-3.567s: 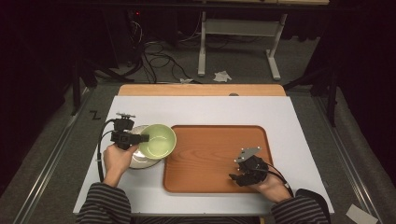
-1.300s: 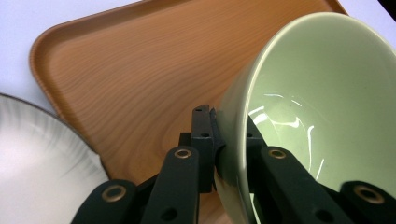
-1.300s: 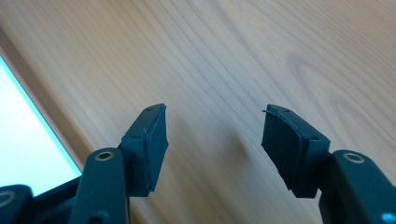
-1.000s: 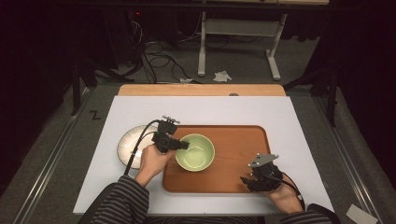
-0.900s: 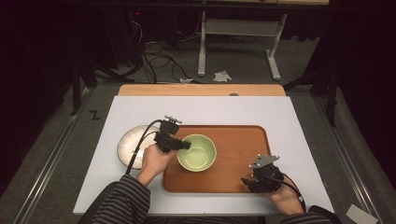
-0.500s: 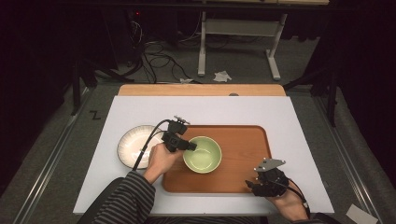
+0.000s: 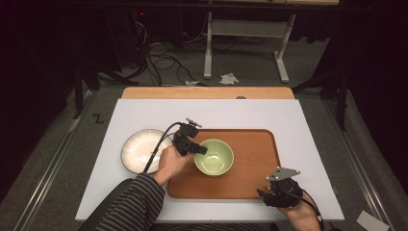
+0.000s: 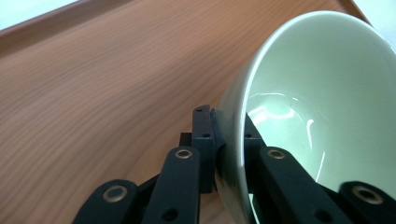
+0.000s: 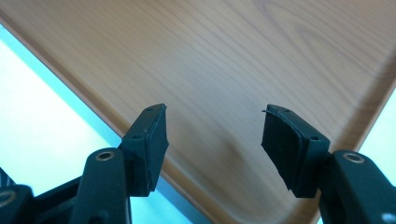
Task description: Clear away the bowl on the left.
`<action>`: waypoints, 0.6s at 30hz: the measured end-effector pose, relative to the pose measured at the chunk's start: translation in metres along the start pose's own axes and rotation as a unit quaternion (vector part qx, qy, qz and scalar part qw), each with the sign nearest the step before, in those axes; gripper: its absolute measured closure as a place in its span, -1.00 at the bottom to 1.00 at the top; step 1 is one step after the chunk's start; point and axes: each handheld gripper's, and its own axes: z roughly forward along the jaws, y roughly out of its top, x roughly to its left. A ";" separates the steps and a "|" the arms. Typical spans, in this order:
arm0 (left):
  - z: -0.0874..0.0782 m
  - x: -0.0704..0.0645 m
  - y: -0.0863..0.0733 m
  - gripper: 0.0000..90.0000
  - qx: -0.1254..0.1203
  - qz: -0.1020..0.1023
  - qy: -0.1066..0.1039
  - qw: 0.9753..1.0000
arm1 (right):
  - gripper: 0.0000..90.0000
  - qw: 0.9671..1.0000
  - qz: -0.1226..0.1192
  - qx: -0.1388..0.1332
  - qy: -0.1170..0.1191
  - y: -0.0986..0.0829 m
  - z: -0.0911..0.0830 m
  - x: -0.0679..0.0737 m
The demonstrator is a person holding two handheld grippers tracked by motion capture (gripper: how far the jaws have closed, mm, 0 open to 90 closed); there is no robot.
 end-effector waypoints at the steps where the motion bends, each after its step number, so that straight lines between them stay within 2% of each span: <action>1: 0.001 0.000 0.000 0.85 -0.001 -0.001 -0.001 1.000 | -0.07 1.000 0.003 0.001 -0.001 -0.001 -0.001 0.001; 4: 0.002 0.000 0.001 0.84 -0.003 -0.004 -0.005 1.000 | -0.07 1.000 0.005 0.001 -0.002 -0.002 -0.002 0.001; 17: 0.014 0.000 0.000 0.79 0.005 -0.006 0.016 1.000 | -0.07 1.000 0.005 0.001 -0.001 -0.002 -0.002 0.001; 18: 0.015 0.001 0.000 0.79 0.004 -0.009 0.012 1.000 | -0.07 1.000 0.004 0.002 -0.001 -0.002 -0.002 0.000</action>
